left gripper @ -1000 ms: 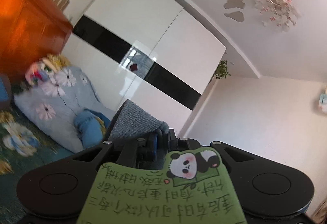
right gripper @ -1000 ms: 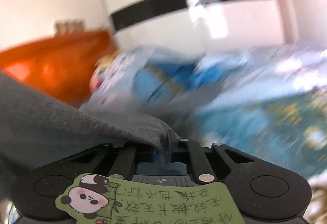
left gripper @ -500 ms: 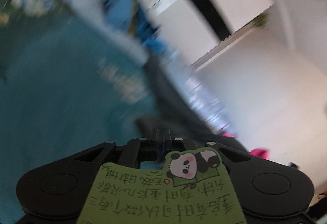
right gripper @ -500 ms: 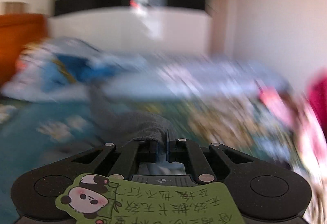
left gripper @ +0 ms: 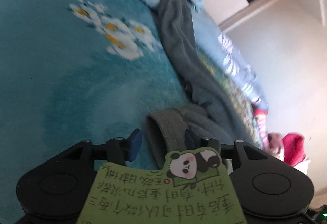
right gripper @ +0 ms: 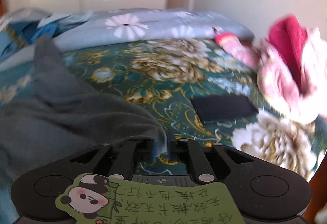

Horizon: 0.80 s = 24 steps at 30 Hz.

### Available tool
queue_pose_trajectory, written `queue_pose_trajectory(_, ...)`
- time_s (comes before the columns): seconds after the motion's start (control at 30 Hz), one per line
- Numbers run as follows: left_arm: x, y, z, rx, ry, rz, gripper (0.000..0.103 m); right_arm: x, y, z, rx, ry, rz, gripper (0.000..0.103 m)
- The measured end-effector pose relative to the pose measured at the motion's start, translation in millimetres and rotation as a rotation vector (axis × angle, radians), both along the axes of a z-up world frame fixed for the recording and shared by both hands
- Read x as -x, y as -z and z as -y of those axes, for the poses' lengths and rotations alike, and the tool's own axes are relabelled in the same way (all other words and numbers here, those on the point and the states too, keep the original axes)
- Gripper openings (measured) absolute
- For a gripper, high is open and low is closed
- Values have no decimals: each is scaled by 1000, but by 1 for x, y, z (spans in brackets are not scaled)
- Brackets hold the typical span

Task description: Fold clothes

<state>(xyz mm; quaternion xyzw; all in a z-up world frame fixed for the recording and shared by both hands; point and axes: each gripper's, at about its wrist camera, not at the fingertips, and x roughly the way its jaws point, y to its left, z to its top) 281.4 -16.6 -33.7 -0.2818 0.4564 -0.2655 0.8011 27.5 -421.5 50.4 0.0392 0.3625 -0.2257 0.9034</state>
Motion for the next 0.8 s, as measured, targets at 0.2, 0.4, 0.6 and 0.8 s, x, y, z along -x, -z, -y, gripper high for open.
queue_pose_trajectory(0.2,-2,12,22,54,-28,-6,52,25,-22,-19,-25,-129,-58,50)
queue_pose_trajectory(0.4,6,14,22,152,-119,-35,6,2,-68,-20,-20,-197,85,54)
queue_pose_trajectory(0.6,29,-14,-61,195,-336,12,4,-136,-76,-30,-148,-383,235,54)
queue_pose_trajectory(0.8,62,-33,-169,21,-544,93,4,-290,-18,-66,-337,-473,112,54)
